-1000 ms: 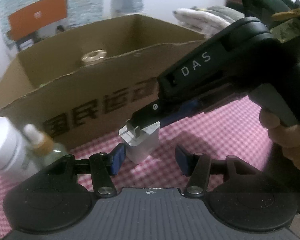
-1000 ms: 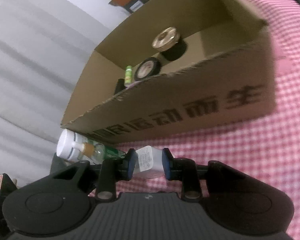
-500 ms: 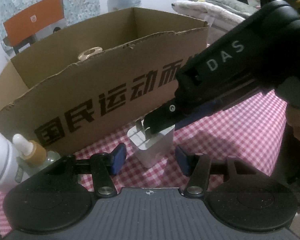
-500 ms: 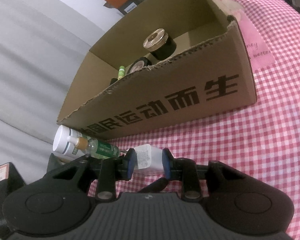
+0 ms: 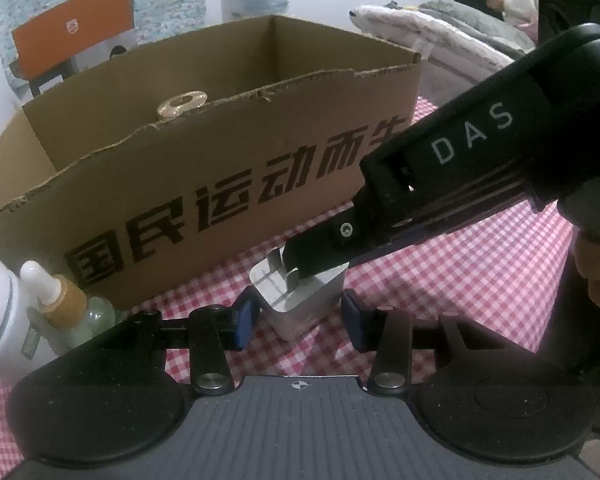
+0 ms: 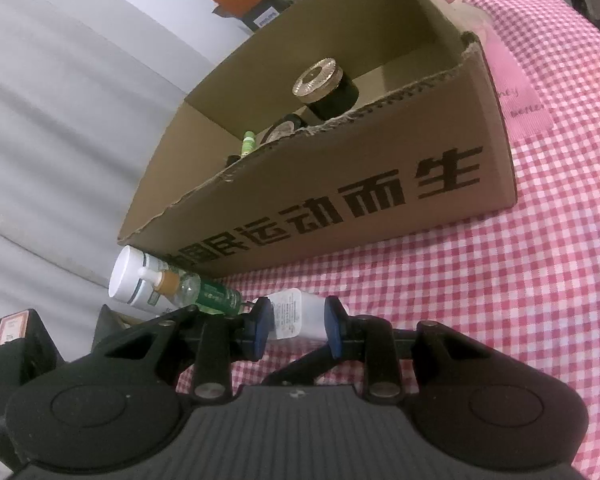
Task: Organize rigid objects
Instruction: 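Lift the white charger plug with the right gripper toward the box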
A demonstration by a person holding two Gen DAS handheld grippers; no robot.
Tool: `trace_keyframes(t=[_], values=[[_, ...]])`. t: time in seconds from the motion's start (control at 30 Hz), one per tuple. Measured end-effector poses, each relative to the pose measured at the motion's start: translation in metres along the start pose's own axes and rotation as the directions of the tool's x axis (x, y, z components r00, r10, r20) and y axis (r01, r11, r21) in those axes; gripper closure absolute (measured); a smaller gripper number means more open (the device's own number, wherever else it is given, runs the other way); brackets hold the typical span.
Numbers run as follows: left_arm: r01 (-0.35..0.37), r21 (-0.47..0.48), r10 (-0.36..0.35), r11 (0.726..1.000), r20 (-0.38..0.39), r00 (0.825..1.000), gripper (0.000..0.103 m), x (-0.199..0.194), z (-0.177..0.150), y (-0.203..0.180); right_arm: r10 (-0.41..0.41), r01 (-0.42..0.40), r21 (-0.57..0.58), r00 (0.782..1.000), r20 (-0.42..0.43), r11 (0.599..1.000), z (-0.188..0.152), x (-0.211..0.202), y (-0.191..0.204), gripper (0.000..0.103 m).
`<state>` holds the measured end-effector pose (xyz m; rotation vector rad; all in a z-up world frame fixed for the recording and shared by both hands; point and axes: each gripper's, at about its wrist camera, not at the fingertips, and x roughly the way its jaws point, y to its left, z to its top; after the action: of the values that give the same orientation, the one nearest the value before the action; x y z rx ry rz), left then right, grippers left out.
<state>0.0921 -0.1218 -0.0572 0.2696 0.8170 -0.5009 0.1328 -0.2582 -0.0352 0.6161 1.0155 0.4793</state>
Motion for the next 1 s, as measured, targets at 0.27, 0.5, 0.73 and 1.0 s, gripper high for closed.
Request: trace_keyframes(t=[0.27, 0.5, 0.73, 1.0], values=[[-0.019, -0.013, 0.020, 1.000, 0.062, 0.998, 0.060, -0.038, 0.012, -0.002, 0.026, -0.024, -0.043, 0.999, 0.046, 0.999, -0.001, -0.024, 0.021, 0.071], [-0.052, -0.039, 0.058, 0.998, 0.158, 0.986, 0.060, -0.076, 0.048, 0.009, 0.082, -0.061, -0.166, 0.989, 0.124, 0.984, 0.021, -0.057, 0.063, 0.071], [-0.063, -0.092, 0.077, 0.994, 0.157, 0.985, 0.060, -0.072, 0.090, 0.031, 0.102, -0.064, -0.239, 0.983, 0.150, 0.969, 0.066, -0.059, 0.088, 0.071], [-0.051, -0.200, 0.053, 0.978, 0.004, 0.999, 0.061, -0.015, 0.123, 0.065, 0.081, -0.072, -0.166, 0.996, 0.048, 0.983, 0.133, -0.013, 0.066, 0.071]])
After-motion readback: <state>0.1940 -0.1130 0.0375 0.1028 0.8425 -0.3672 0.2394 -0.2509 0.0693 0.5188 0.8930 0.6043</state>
